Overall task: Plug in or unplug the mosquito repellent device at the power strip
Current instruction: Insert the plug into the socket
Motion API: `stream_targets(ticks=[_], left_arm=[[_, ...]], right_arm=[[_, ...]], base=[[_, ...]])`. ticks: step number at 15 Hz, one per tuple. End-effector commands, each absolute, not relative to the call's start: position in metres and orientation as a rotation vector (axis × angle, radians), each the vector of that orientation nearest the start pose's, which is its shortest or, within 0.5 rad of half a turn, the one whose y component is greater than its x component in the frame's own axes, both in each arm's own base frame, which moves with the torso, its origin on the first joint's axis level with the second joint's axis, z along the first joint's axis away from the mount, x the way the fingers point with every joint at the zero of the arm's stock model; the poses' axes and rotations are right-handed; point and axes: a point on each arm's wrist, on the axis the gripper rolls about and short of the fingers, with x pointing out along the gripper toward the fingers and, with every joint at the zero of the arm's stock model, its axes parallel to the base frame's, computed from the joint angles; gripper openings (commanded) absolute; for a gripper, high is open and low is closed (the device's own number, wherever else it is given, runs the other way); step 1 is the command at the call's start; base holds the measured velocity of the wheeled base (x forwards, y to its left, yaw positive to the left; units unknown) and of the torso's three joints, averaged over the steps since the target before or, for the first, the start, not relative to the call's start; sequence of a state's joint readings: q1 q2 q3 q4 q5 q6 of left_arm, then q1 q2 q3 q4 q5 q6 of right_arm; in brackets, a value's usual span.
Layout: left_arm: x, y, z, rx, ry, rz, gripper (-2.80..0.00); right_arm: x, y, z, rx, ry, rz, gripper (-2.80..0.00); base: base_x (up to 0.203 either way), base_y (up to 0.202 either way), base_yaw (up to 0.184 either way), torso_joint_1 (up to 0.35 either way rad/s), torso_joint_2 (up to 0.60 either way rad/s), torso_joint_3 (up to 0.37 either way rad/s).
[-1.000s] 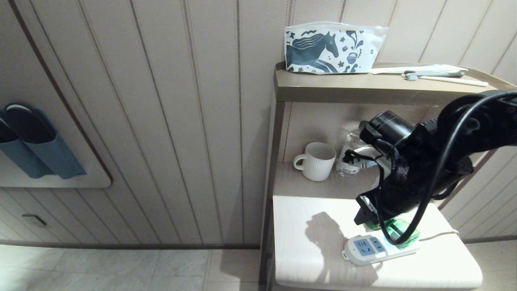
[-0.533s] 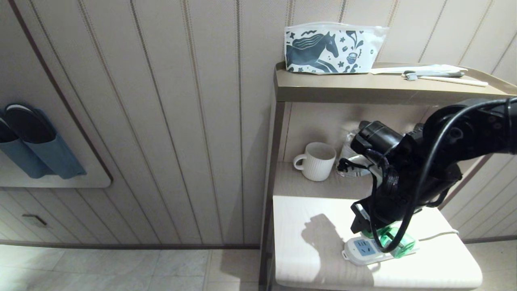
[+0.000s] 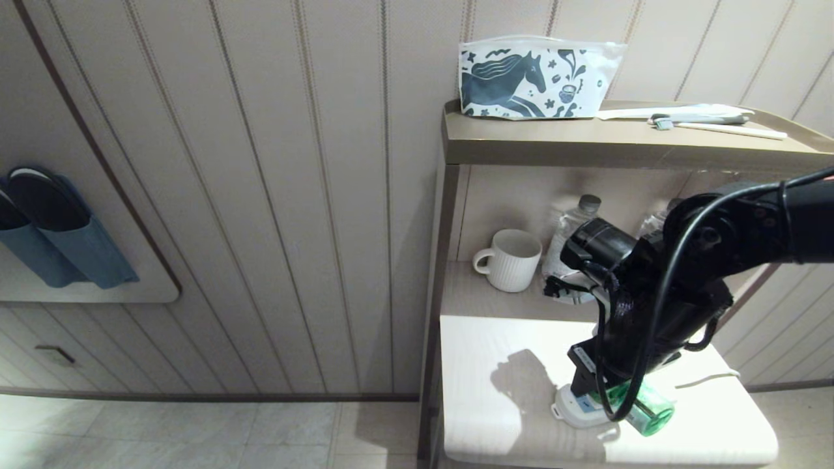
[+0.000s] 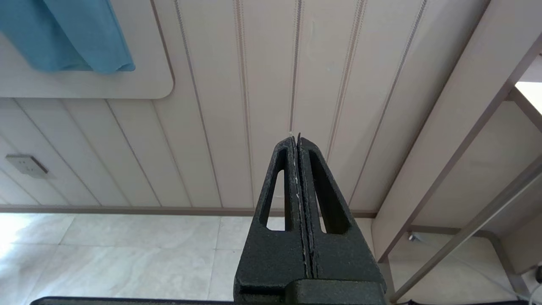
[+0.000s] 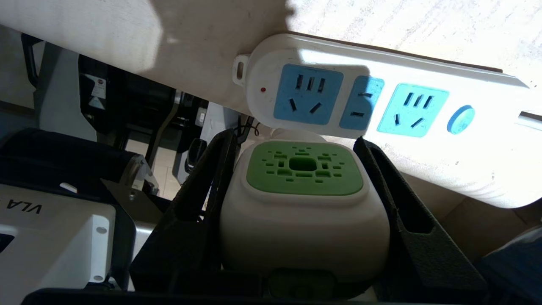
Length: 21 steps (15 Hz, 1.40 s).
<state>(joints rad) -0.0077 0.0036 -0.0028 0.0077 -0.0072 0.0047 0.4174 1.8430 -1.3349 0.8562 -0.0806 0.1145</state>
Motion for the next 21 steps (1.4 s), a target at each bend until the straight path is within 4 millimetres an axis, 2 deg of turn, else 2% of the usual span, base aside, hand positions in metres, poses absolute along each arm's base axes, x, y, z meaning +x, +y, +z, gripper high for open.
stream_targets(ticks=[1, 4, 8, 14, 19, 21], left_arm=[[-0.023, 0.000, 0.076, 0.005, 0.008, -0.015, -2.80], [-0.023, 0.000, 0.076, 0.005, 0.008, -0.015, -2.80], [-0.023, 0.000, 0.075, 0.005, 0.010, -0.015, -2.80], [-0.023, 0.000, 0.076, 0.005, 0.008, -0.015, -2.80], [-0.023, 0.000, 0.076, 0.005, 0.008, -0.015, -2.80], [-0.023, 0.000, 0.075, 0.005, 0.009, -0.015, -2.80]], right_arm=[[0.274, 0.119, 0.160, -0.251, 1.367, 0.199, -2.80], [0.279, 0.118, 0.173, -0.234, 1.313, 0.196, -2.80], [0.273, 0.110, 0.188, -0.221, 1.267, 0.190, -2.80], [0.268, 0.111, 0.189, -0.211, 1.268, 0.194, -2.80], [0.272, 0.119, 0.194, -0.209, 1.238, 0.222, -2.80], [0.271, 0.125, 0.188, -0.208, 1.265, 0.255, -2.80]], base=[[0.000, 0.000, 0.000, 0.000, 0.00, 0.000], [0.000, 0.000, 0.000, 0.000, 0.00, 0.000], [0.000, 0.000, 0.000, 0.000, 0.00, 0.000], [0.000, 0.000, 0.000, 0.000, 0.00, 0.000], [0.000, 0.000, 0.000, 0.000, 0.00, 0.000], [0.000, 0.000, 0.000, 0.000, 0.00, 0.000]])
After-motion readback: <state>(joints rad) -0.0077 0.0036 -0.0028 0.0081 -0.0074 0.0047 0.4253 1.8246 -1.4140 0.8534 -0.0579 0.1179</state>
